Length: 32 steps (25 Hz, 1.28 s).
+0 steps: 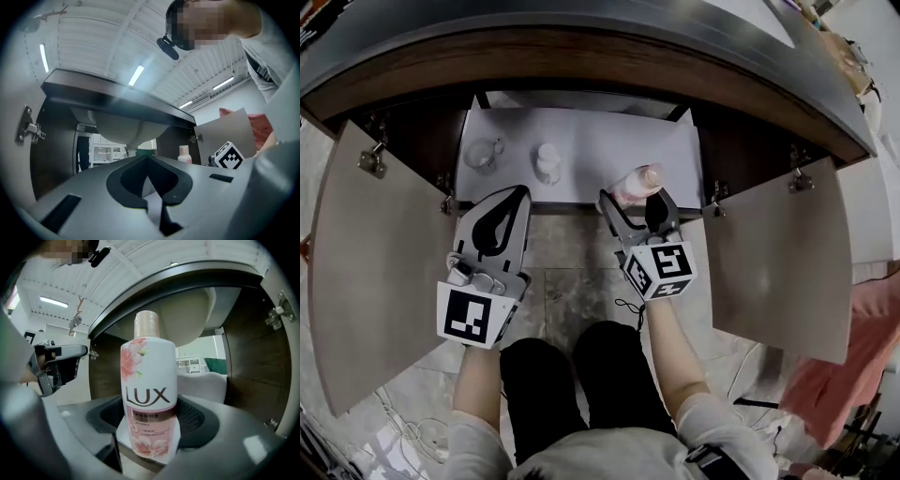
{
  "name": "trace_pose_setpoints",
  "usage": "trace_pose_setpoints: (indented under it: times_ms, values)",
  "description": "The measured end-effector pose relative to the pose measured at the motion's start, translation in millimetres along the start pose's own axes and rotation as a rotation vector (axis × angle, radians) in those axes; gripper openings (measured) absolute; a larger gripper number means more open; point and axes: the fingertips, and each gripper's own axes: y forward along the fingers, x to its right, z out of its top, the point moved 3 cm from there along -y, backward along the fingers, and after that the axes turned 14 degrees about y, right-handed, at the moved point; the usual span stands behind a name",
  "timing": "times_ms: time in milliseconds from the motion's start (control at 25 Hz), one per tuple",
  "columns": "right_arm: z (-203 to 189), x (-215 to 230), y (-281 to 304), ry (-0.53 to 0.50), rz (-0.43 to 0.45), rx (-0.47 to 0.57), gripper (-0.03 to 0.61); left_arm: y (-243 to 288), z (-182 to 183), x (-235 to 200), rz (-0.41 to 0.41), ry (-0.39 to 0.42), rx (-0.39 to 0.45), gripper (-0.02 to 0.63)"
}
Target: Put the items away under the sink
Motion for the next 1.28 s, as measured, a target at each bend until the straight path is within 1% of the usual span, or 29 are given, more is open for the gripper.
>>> trace_pose_setpoints:
  times_ms: [160, 280, 400, 600, 720, 840, 920, 1040, 1280]
  values:
    - [-32.0, 22.7, 19.6, 0.01, -0.01, 0.012, 0.35, 5.1, -39.5, 8.9, -0.013, 0.015, -0.006, 0.002]
    - [-49.0, 35.3, 33.2, 0.011, -0.017, 0.014, 0.35, 6.2, -58.1, 10.8, -0.022, 0.015, 0.0, 0.002]
    - [-58.3, 44.9, 47.5, 0.017, -0.028, 0.014, 0.35, 5.0, -69.4, 7.2, -0.021, -0.003, 0.007, 0.002]
    - [-69.2, 60.0, 67.1, 0.005, -0.066, -0.008, 0.35, 0.8, -76.6, 4.4, -0.002, -0.002, 0.018, 0.002]
    - [-74.1, 65.8, 79.4, -0.008, -0.082, -0.02, 0.35, -3.0, -81.0, 4.1, 0.008, -0.012, 0.003, 0.002]
    - [-77.8, 70.9, 87.6, -0.003, -0.094, -0.023, 0.35, -6.3, -83.3, 5.2, 0.011, -0.005, -0.002, 0.002]
    - [-80.2, 74.6, 91.8, 0.005, -0.104, -0.027, 0.35, -6.9, -82.2, 5.5, 0.013, 0.004, 0.011, 0.002]
    - [-84.7, 78.6, 96.3, 0.017, -0.113, -0.033, 0.35, -7.1, -79.5, 5.5, 0.014, 0.019, 0.03, 0.002]
    - [-93.7, 83.8, 100.3, 0.013, -0.117, -0.048, 0.351, -8.0, -78.7, 4.5, 0.029, 0.024, 0.033, 0.002]
